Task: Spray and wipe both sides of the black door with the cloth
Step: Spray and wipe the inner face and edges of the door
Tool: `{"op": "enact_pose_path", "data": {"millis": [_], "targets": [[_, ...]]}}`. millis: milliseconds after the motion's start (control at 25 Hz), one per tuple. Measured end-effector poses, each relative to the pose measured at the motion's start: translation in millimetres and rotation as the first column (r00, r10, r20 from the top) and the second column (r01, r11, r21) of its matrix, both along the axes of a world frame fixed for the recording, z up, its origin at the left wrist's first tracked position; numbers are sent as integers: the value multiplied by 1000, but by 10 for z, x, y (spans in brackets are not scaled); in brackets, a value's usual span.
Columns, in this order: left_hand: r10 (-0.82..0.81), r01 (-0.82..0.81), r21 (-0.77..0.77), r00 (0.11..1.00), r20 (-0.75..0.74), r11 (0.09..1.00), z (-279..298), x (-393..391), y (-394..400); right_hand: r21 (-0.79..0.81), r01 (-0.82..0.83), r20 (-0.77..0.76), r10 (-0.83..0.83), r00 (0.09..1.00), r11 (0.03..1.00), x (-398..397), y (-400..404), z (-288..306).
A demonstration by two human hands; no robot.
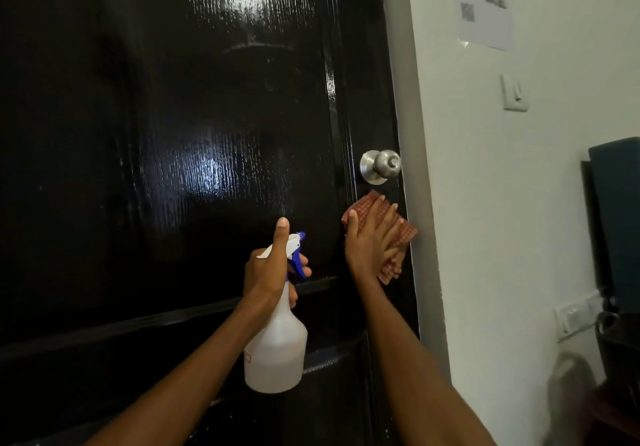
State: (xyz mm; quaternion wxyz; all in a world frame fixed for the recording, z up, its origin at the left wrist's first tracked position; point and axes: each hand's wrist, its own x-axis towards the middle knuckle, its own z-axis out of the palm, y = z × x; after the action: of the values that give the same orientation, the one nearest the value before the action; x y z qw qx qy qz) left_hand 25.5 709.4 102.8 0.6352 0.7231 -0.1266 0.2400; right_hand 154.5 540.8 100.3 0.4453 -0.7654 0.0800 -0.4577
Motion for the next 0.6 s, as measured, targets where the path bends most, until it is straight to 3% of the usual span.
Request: {"op": "enact_pose_path", "data": {"millis": [80,200,320,600], "targets": [[2,-2,2,1000,6,1000,63,27,-14,23,-4,31,3,1000,1000,44,-33,298],[-6,6,-1,1000,-4,1000,56,93,-72,-22,54,85,-52,995,998,116,-101,242],[-9,8,-4,999,-49,1000,-98,106,-118,-77,96,88,-89,992,992,153,-216,-252],[-28,29,12,998,-62,1000,-246,28,-89,8,65,-83,-64,994,998,-46,-67,-1643]]}}
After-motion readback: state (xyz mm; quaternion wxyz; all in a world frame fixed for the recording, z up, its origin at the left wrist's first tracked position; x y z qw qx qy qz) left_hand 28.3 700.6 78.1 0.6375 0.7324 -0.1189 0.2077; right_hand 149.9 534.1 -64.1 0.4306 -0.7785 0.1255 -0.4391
